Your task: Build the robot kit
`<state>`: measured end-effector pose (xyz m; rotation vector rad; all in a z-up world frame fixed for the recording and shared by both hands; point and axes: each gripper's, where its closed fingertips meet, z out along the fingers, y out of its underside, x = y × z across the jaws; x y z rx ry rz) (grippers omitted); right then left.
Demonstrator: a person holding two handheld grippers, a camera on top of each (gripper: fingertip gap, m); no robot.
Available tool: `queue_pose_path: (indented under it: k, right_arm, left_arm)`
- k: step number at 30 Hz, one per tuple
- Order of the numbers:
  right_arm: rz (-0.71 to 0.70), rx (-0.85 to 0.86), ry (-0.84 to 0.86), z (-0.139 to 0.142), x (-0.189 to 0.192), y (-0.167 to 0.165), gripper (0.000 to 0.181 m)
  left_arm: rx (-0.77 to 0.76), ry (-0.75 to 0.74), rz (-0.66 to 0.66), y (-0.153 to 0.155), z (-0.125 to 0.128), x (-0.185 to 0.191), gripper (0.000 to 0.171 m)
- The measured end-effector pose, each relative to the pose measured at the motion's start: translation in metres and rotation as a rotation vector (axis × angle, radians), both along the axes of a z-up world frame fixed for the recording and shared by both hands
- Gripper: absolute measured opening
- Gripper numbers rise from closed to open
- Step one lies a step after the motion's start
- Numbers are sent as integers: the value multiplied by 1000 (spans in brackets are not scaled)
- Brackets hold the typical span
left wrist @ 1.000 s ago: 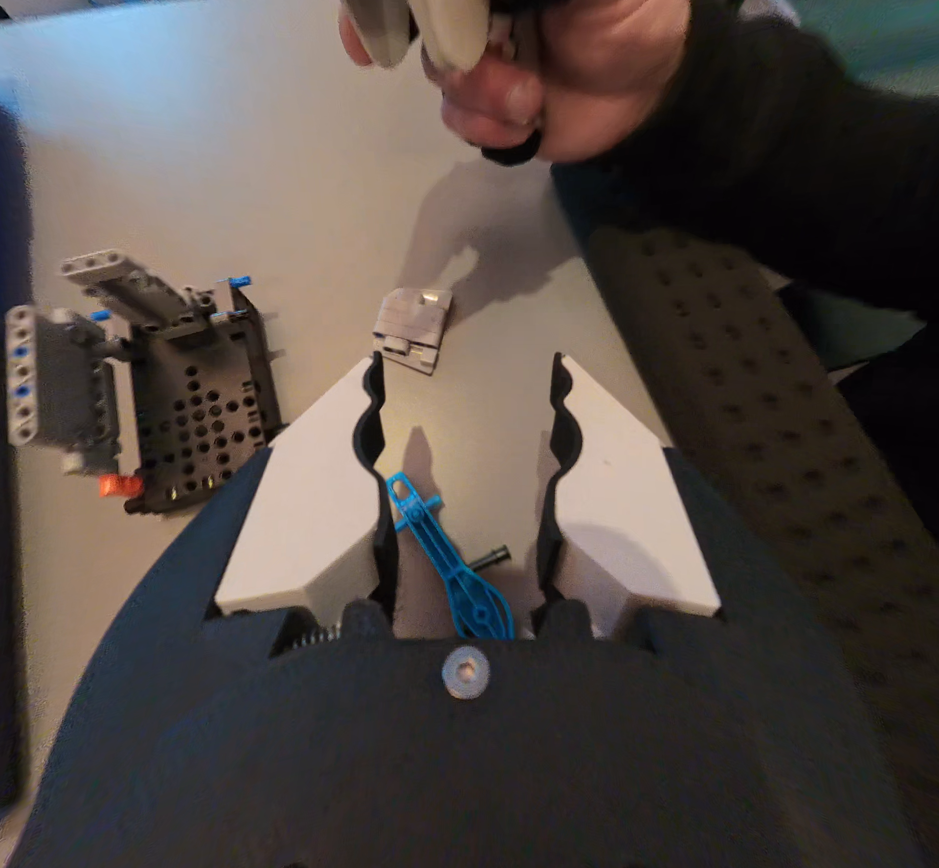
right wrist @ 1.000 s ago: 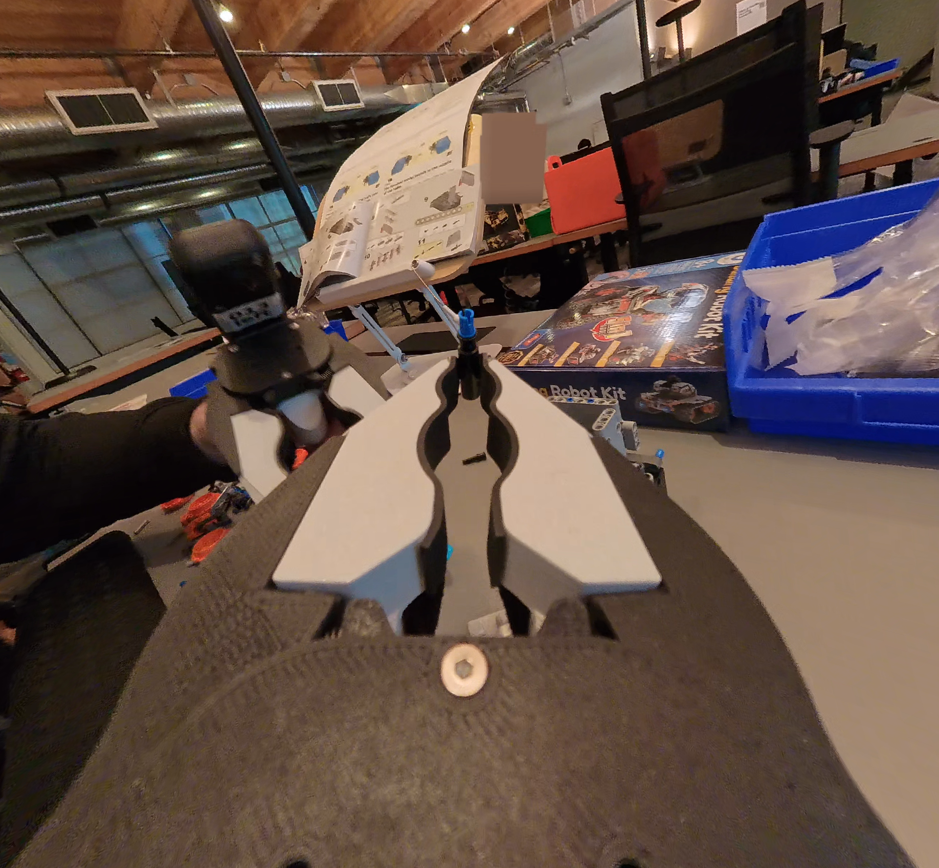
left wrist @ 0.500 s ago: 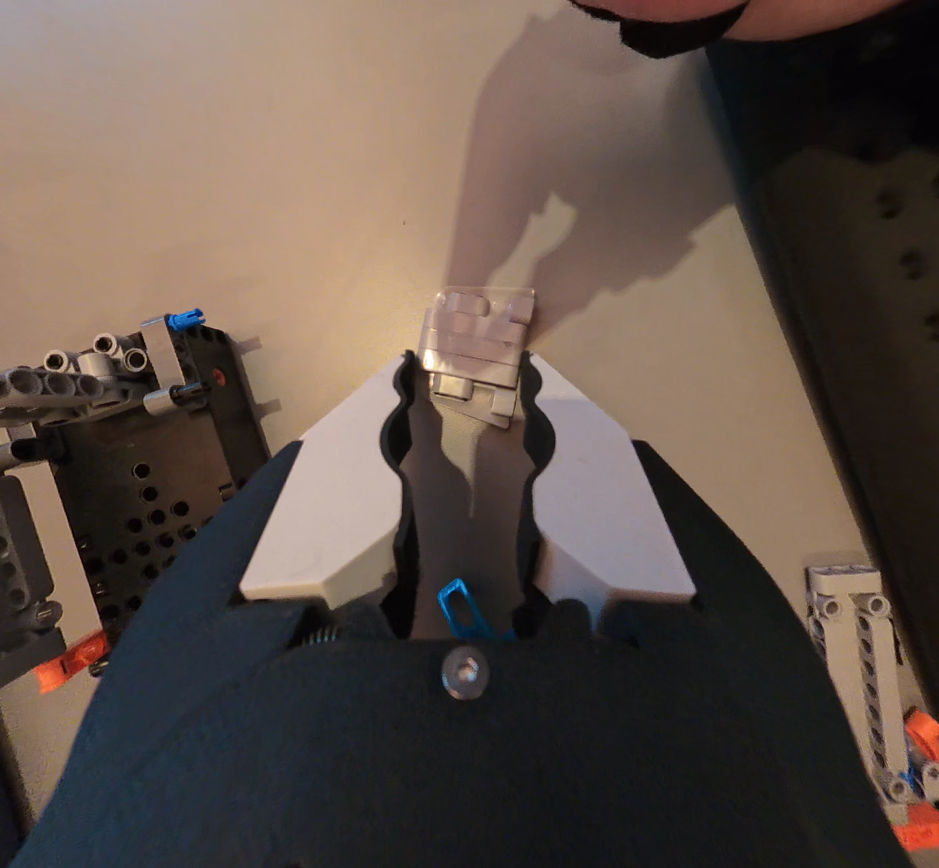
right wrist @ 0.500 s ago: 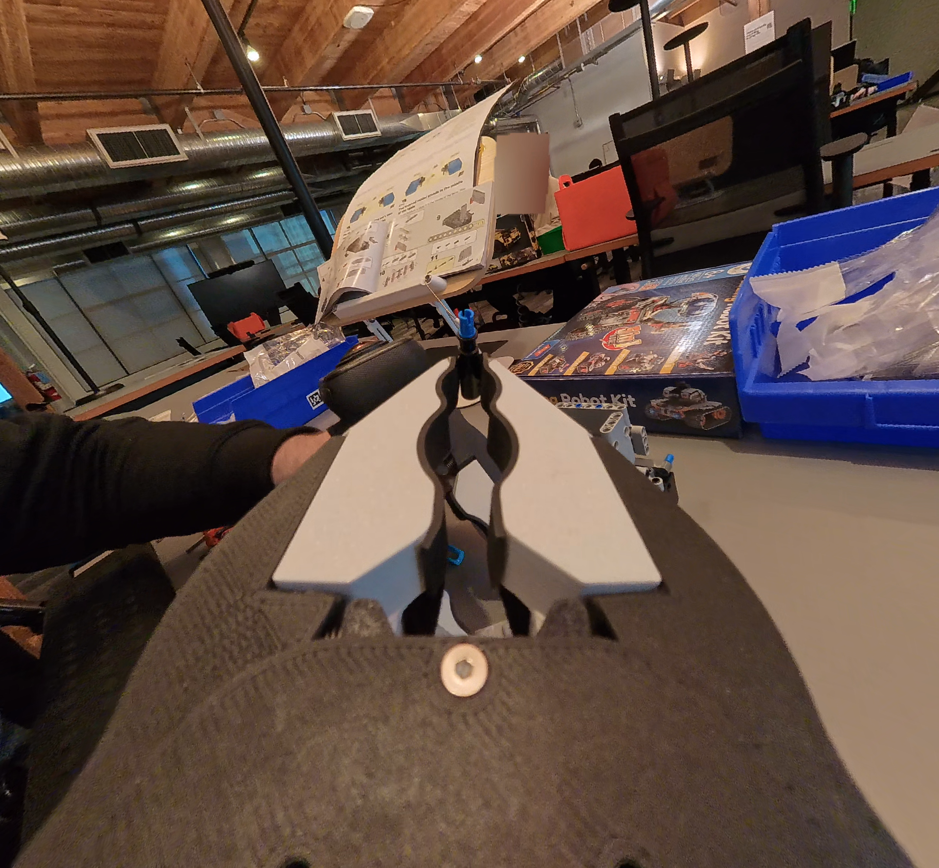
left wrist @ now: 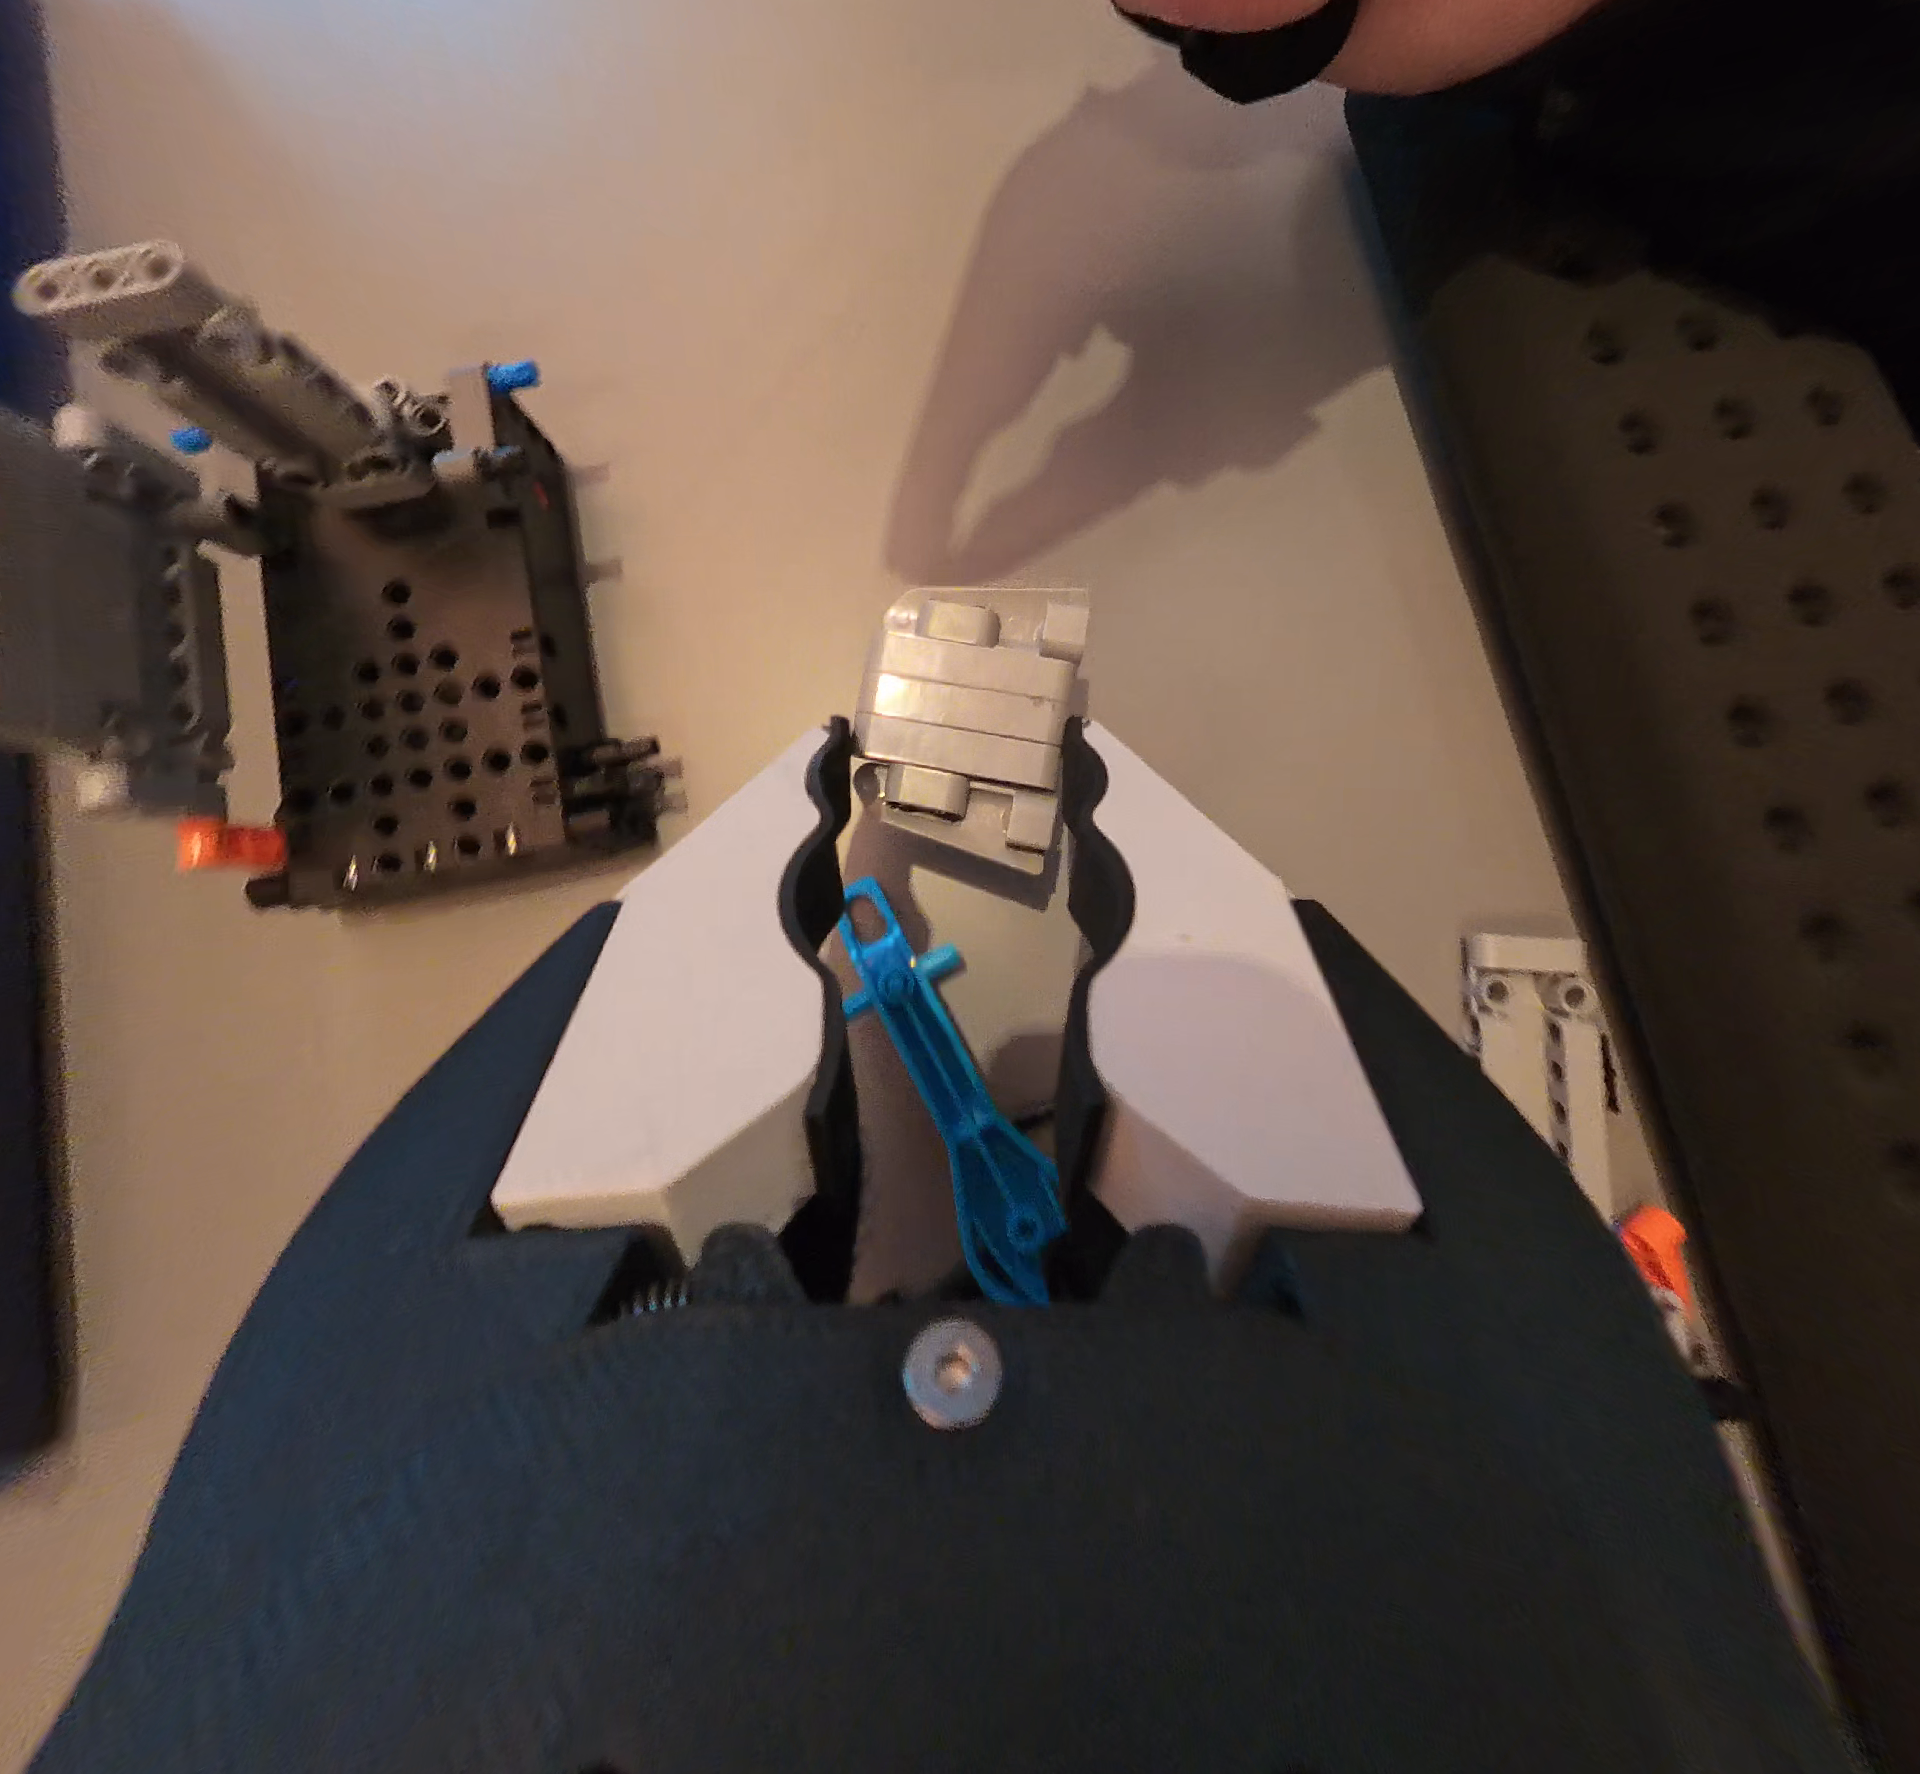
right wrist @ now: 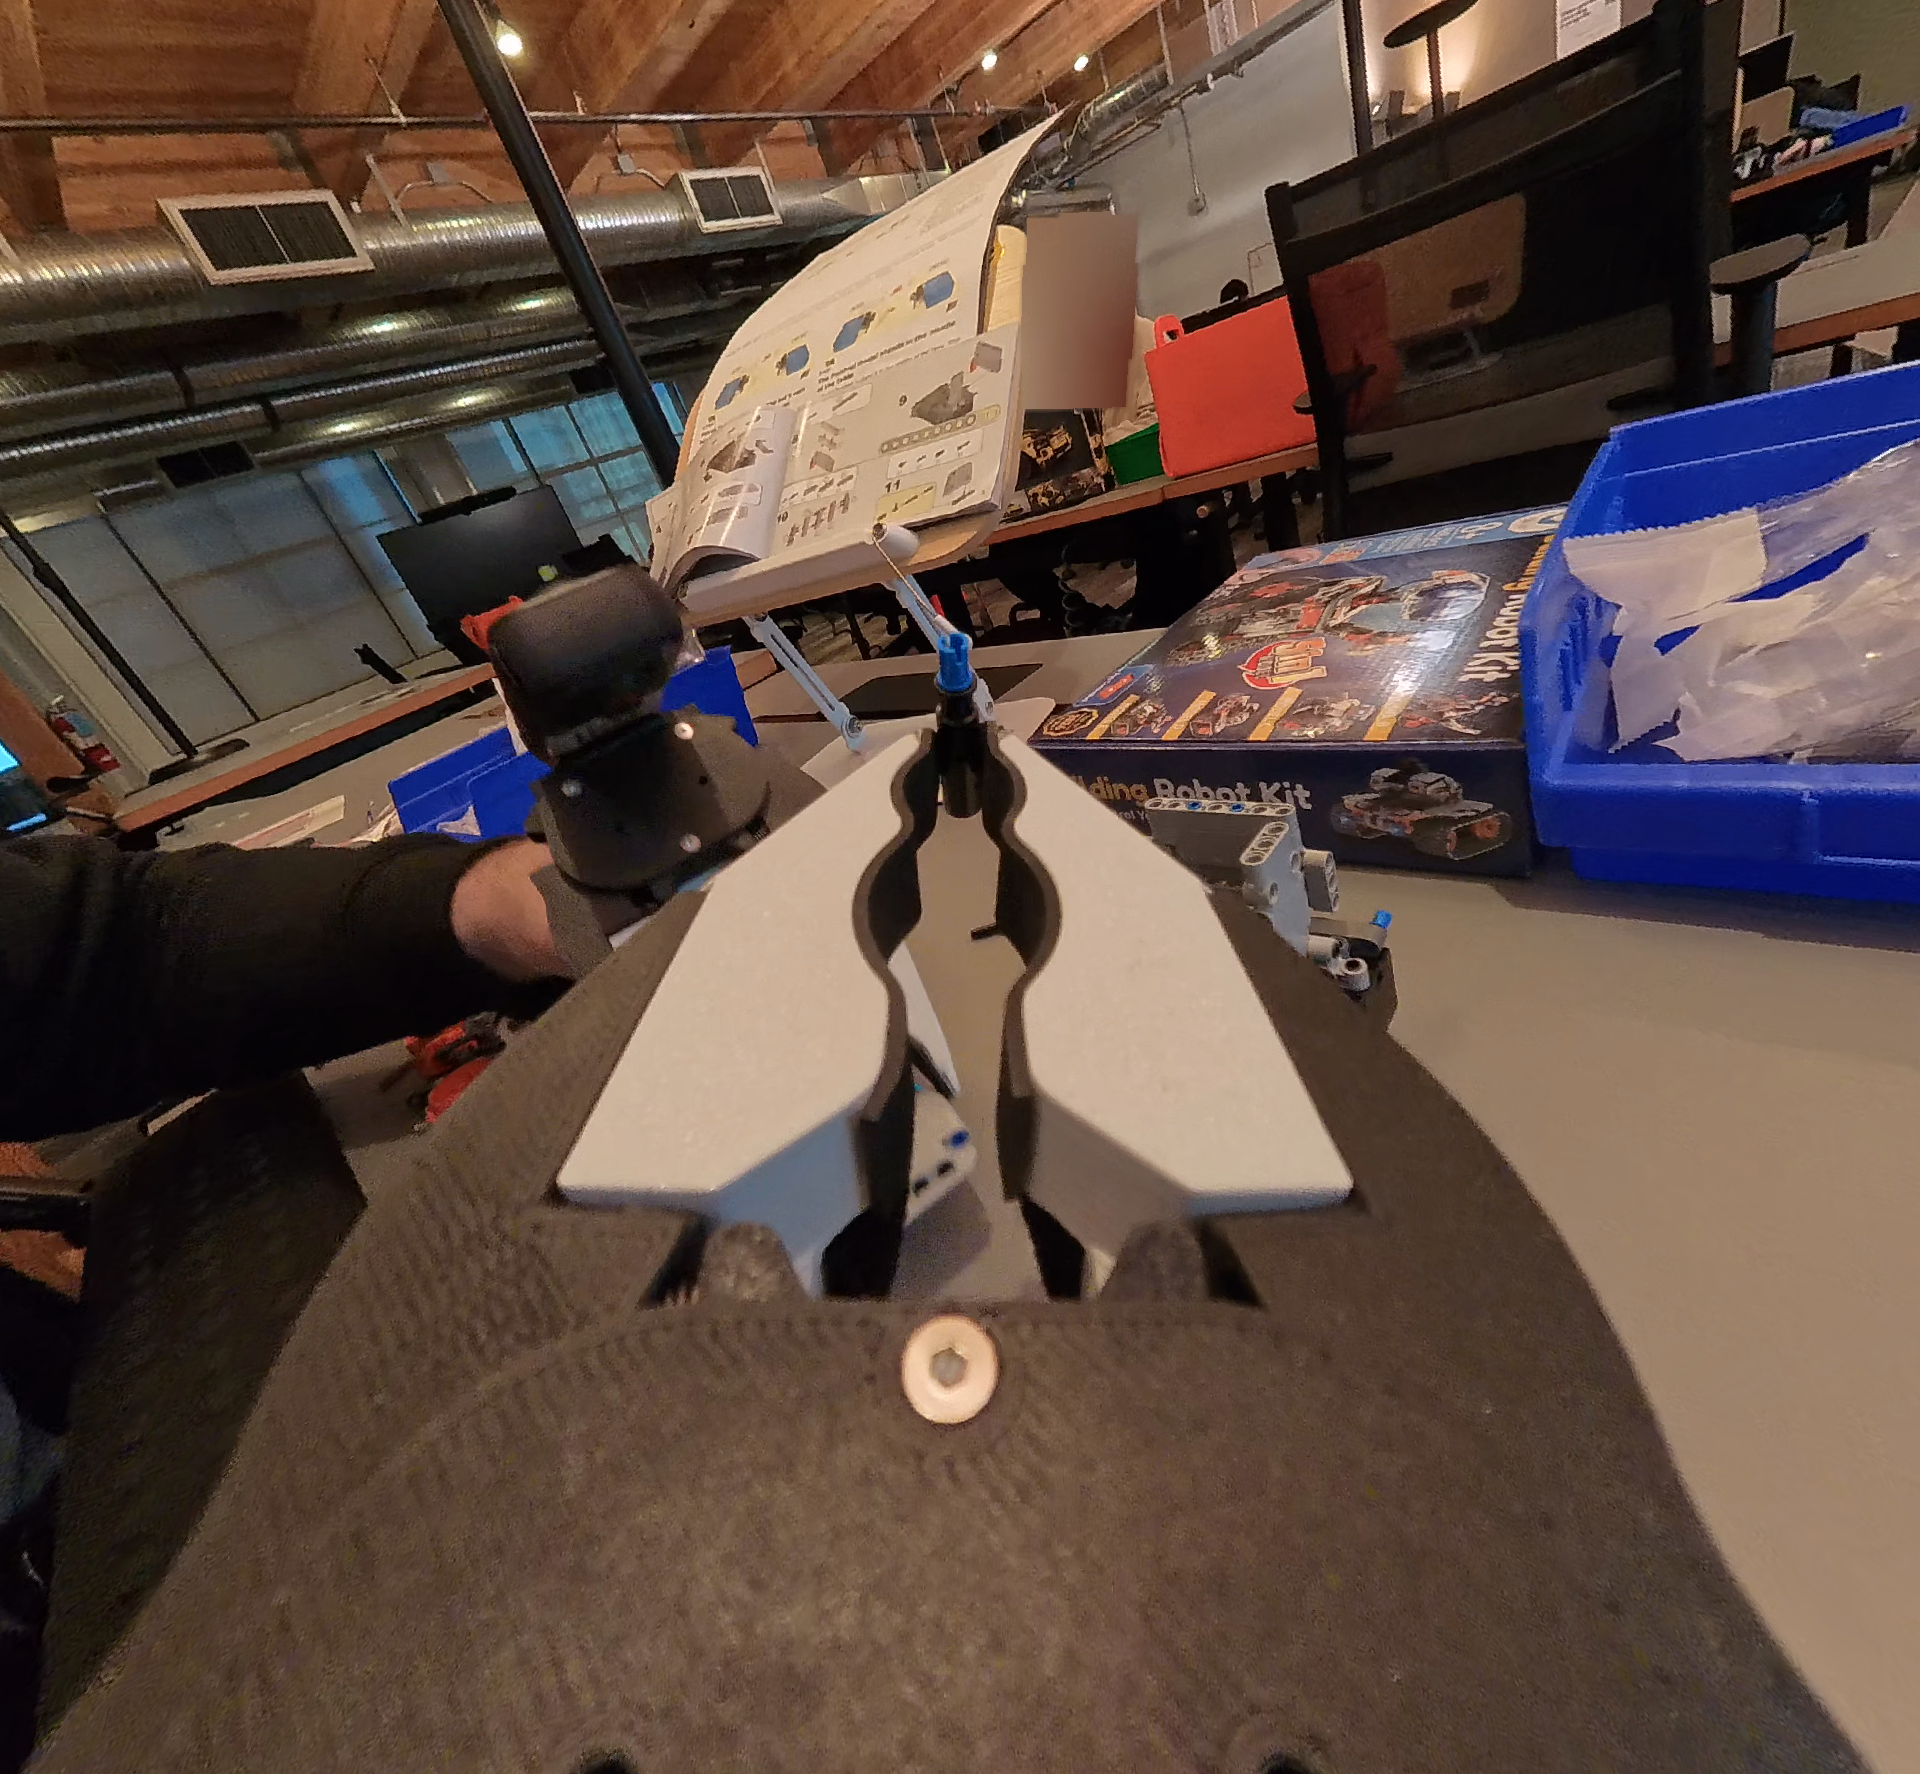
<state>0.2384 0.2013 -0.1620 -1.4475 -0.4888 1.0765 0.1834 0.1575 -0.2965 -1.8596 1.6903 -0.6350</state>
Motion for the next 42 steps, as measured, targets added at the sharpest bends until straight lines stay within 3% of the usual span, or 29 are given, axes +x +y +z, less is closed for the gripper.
queue_pose_path:
  k: [4, 9, 13, 16, 19, 23, 28, 33, 38, 39, 40, 42]
  right_arm:
    - [5, 2, -16, -1, -3, -1, 5]
    - [5, 1, -21, -2, -3, -1, 5]
    - [5, -4, -24, -4, -3, 0, 5]
    - [8, -2, -23, -4, -3, -1, 5]
    - [11, 2, -15, -2, -3, -2, 5]
    - [17, 7, -5, 0, -2, -3, 5]
    - [21, 6, 2, 0, -1, -4, 5]
    - [23, 8, 8, 1, -1, -5, 5]
    - [28, 14, 13, 2, -1, -6, 5]
    - [28, 14, 15, 2, -1, -6, 5]
    - [28, 15, 16, 3, 0, -6, 5]
    - [29, 15, 17, 3, 0, -7, 5]
  left_arm:
    - [-57, -23, 37, -16, 4, -14, 37]
    - [-64, 54, -21, -49, -18, -4, 38]
    - [-62, 87, -32, -55, -31, 4, 38]
    - [-66, 83, -40, -57, -31, 5, 38]
    - [-76, 85, -57, -57, -27, 2, 49]
    - [-117, 89, -103, -58, -16, -1, 46]
    - [-179, 169, -144, -56, -25, 6, 48]
    - [-165, 193, -160, -57, -29, 10, 34]
    - [-134, 166, -128, -61, -29, 10, 33]
    - [-126, 155, -117, -61, -27, 10, 27]
    - [-126, 132, -110, -62, -23, 10, 0]
    - [-96, 168, -53, -57, -27, 3, 0]
